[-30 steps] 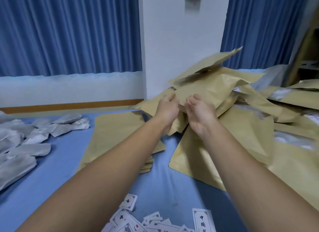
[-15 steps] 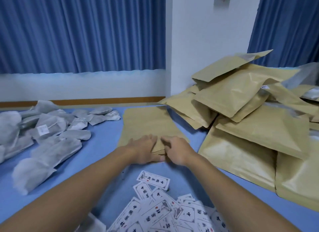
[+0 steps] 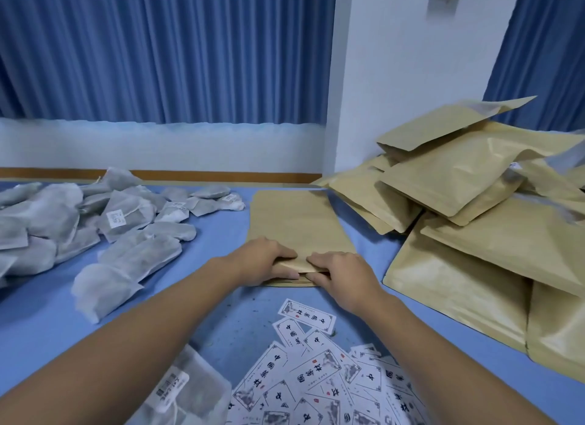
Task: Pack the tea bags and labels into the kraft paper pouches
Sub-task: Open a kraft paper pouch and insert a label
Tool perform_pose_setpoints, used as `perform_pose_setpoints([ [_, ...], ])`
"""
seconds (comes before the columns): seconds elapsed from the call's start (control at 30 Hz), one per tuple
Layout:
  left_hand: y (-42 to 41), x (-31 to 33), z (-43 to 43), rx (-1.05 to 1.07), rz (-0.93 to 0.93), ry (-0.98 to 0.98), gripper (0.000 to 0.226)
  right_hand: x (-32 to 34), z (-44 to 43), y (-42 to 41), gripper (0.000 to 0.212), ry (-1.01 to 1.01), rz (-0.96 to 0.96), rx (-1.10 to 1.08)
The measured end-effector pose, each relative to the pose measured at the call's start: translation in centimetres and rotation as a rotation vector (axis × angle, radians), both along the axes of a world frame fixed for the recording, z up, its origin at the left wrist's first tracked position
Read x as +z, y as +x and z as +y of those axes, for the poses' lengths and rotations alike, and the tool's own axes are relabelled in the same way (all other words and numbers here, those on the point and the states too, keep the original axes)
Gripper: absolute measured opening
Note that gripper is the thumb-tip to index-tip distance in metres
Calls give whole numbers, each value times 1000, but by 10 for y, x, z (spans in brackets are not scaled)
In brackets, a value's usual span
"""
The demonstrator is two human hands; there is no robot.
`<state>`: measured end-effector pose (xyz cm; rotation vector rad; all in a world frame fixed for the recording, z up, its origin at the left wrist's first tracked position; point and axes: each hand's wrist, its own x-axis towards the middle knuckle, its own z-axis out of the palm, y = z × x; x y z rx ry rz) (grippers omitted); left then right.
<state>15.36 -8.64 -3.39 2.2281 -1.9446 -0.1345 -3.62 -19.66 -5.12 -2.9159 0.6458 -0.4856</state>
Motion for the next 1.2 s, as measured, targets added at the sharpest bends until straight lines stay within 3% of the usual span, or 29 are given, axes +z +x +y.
perform_pose_setpoints([
  [0.1, -3, 6, 9, -65, -14, -12, 39, 1, 3, 0, 30, -93, 39, -5],
  [0.17, -10, 6, 11, -61, -117, -25, 36, 0, 4, 2, 27, -143, 67, -18],
  [0.3, -27, -2, 14, 93, -296, -66, 24, -3, 12, 5, 20, -169, 93, -111],
  [0.4, -38, -5, 23, 153, -324, -144, 25, -7, 16, 6, 23, -153, 54, -159],
  [0.47, -44, -10, 33, 217, -289, -310, 28, -7, 22, 7, 28, -127, -6, -185],
  [0.5, -49, -12, 39, 250, -256, -486, 24, -7, 26, 7, 31, -110, -42, -192],
  [0.57, -60, -17, 50, 328, -125, -844, 7, -8, 33, 7, 29, -49, -127, -184],
  [0.63, -70, -22, 59, 452, 172, -964, 8, -9, 40, 7, 24, 52, -204, -157],
  [0.77, -77, -30, 63, 690, 1097, -612, 49, -18, 54, 7, 30, 269, -359, -95],
  [0.87, -72, -27, 69, 629, 1435, -604, 56, -21, 62, 8, 32, 551, -425, 70],
  [0.93, -71, -28, 71, 572, 1481, -588, 58, -20, 65, 6, 27, 719, -446, 182],
  [1.07, -78, -34, 73, 498, 1374, -544, 67, -20, 68, 1, 18, 970, -479, 307],
  [1.2, -80, -33, 74, 450, 1378, -554, 56, -19, 65, -3, 22, 1097, -494, 352],
])
